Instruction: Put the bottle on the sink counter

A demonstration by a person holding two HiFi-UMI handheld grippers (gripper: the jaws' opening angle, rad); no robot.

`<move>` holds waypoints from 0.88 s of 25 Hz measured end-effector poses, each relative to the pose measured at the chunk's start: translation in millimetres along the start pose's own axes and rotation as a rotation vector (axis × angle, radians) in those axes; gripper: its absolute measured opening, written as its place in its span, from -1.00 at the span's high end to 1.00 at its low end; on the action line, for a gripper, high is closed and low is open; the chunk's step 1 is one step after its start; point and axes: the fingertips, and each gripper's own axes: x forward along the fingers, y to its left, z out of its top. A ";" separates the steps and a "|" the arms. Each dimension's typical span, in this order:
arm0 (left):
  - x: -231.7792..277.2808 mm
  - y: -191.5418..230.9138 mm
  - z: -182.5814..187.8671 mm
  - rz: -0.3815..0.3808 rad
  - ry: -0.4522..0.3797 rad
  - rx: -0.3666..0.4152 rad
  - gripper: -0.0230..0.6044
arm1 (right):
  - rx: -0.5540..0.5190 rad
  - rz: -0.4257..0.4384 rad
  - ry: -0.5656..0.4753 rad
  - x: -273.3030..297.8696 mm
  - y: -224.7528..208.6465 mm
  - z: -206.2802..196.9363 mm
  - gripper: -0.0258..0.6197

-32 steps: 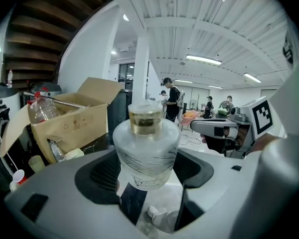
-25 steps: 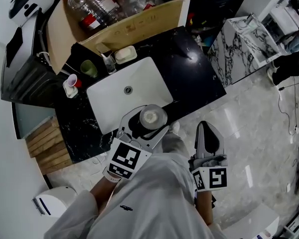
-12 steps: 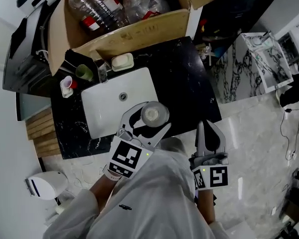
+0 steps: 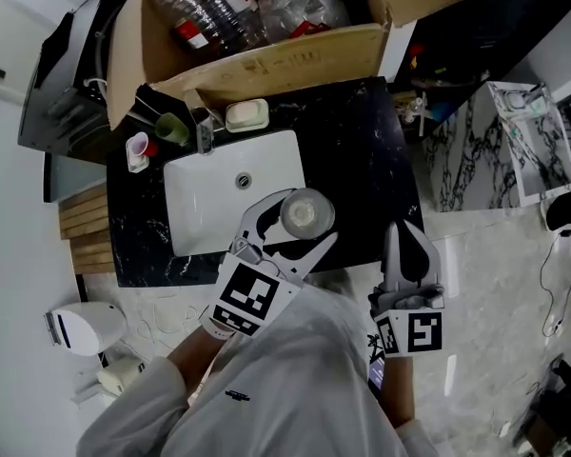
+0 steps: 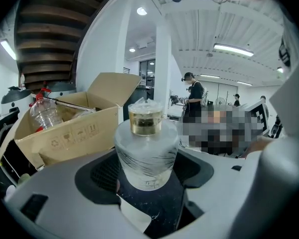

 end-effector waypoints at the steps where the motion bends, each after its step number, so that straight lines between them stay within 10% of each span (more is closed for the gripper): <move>1: 1.7 1.2 0.6 0.000 0.000 -0.002 -0.13 | -0.001 0.005 0.005 2.4 -0.2 -0.3 0.89; 22: 65.8 45.1 -0.6 0.030 0.029 -0.007 -0.13 | -0.040 0.070 0.057 84.4 -28.9 8.8 0.89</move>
